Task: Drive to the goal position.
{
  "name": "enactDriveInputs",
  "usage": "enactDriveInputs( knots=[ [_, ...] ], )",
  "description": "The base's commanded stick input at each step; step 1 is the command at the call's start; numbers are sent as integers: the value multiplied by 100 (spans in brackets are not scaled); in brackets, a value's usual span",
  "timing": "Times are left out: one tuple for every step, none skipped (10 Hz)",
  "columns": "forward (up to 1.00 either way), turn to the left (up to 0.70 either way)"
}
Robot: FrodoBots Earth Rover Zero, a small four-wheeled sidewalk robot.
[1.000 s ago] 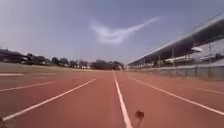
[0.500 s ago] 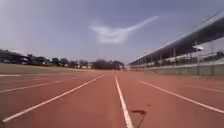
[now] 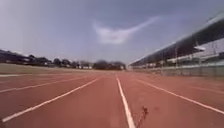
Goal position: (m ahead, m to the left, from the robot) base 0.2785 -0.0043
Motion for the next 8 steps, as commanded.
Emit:
enactDriveInputs(
  knots=[
    [70,0],
    [70,0],
    [70,0],
    [70,0],
    [70,0],
    [70,0],
    [70,0],
    [70,0]
  ],
)
